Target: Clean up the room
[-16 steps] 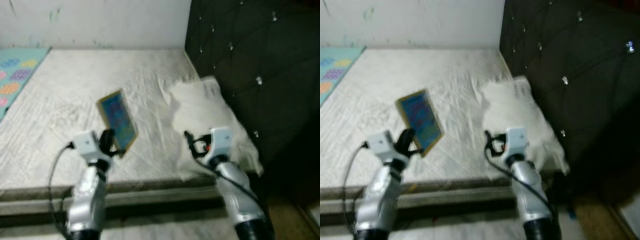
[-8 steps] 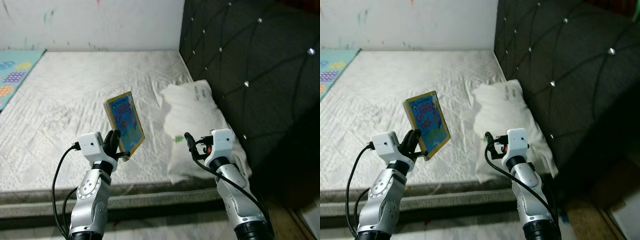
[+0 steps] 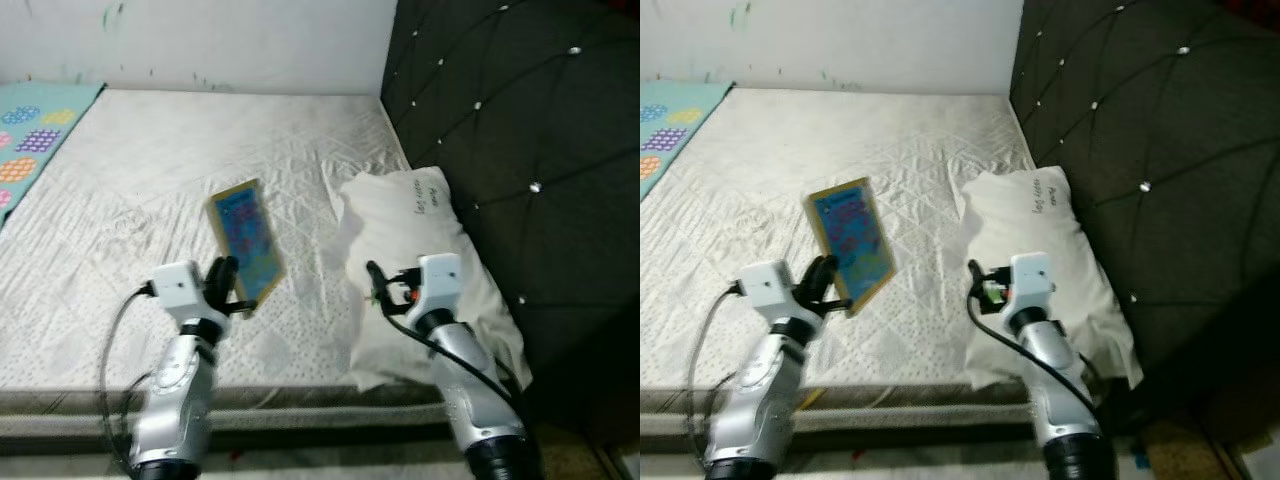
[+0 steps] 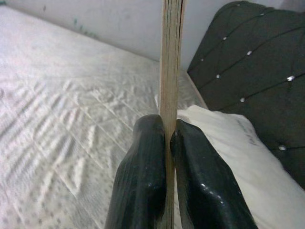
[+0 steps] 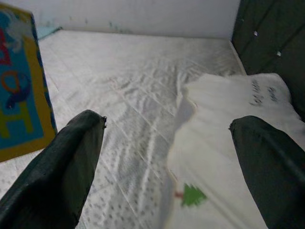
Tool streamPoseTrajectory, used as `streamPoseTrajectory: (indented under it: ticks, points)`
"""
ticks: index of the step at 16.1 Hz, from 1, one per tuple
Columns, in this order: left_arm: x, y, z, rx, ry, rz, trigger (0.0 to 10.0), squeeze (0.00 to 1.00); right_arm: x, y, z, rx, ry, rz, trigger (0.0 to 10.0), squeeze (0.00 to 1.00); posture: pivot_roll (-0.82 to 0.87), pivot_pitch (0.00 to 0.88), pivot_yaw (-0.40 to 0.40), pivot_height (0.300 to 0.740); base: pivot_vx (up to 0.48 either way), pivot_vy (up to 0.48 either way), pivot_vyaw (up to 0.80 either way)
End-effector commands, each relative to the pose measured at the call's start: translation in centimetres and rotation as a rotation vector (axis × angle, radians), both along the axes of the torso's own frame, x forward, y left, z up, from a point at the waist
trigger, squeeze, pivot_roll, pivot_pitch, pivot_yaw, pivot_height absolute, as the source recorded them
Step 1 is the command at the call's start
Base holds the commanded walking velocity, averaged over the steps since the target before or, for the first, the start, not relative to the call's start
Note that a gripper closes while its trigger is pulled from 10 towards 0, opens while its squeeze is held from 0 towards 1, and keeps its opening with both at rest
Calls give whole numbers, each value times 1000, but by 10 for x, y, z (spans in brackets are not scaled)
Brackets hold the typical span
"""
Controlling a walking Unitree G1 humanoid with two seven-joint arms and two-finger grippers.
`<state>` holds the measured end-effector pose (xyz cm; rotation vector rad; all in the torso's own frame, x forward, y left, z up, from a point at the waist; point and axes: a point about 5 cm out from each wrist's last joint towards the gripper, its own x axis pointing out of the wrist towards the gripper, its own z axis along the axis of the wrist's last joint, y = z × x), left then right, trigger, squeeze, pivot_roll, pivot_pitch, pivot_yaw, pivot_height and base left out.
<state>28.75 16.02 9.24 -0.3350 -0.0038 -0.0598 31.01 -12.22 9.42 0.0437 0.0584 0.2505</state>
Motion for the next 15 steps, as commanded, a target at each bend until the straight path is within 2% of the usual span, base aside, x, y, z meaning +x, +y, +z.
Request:
streamPoseTrajectory:
  ticks: [1, 8, 11, 15]
  points:
    - [5, -14, 12, -17, -59, -45, 10000, 0, 0, -12, -2, -19, 4, -35, 10000, 0, -116, 3, -11, 740, 356, 0, 0]
    - [2, -11, 7, -29, -35, -25, 10000, 0, -4, -13, -6, -19, 14, -36, 10000, 0, -115, 18, -13, 740, 305, 0, 0]
    - [2, -9, 3, -43, 5, 21, 10000, 0, -5, -13, -7, -20, 17, -36, 10000, 0, -116, 27, -15, 740, 0, 0, 0]
    - [1, -10, 3, -47, 2, 8, 10000, 0, -6, -14, -8, -25, 25, -37, 10000, 0, -116, 35, -17, 740, 0, 0, 0]
